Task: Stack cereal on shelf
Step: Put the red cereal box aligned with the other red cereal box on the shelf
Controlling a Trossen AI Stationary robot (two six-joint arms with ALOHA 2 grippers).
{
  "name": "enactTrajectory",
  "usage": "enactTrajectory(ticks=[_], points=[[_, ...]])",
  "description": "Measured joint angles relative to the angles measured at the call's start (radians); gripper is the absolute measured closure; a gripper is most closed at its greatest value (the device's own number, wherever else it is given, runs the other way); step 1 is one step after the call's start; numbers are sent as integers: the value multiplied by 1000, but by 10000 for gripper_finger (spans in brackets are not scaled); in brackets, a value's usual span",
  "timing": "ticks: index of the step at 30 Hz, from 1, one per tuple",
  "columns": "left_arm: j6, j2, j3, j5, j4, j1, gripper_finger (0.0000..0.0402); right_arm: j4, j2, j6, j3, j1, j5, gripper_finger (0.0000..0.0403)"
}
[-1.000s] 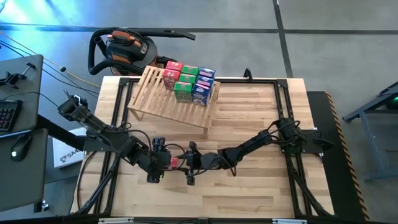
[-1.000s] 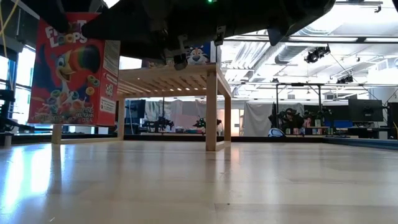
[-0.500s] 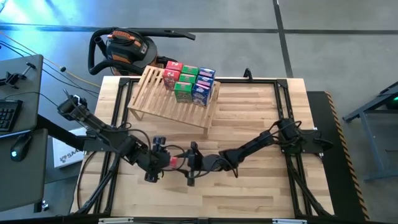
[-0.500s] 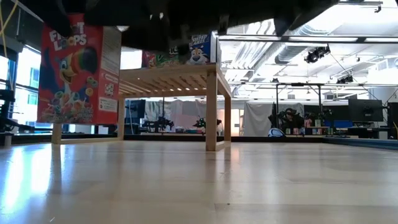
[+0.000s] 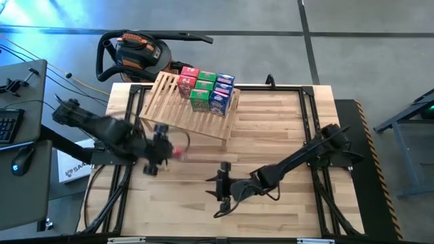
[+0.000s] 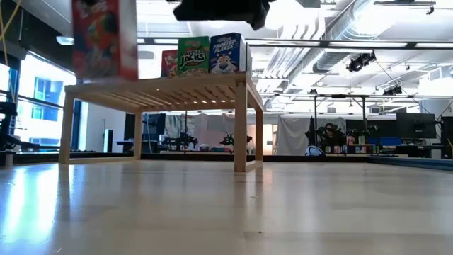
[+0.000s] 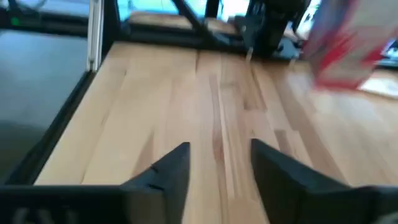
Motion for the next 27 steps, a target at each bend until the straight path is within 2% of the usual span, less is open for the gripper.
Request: enactTrajectory(ticks=[3,7,10,13,18,27], points=[[89,-4,102,3,-91,86,236,-52,-8,7,0,6,-18,294],[229,3,220,3,-171,220,236,-56,-8,-13,0,6,-99,364],[341,15,278,24,-178,333,236,-56,-8,-22,0,0,-151,396],[440,30,307,76,-174,446,236,-56,-8,-23,0,-2,-160,391],[566,79,314,106,-171,597,236,-62,-8,-23,0,-2,-173,380],[689,153,314,182,-106,782,236,-63,-8,-23,0,-2,-175,379]])
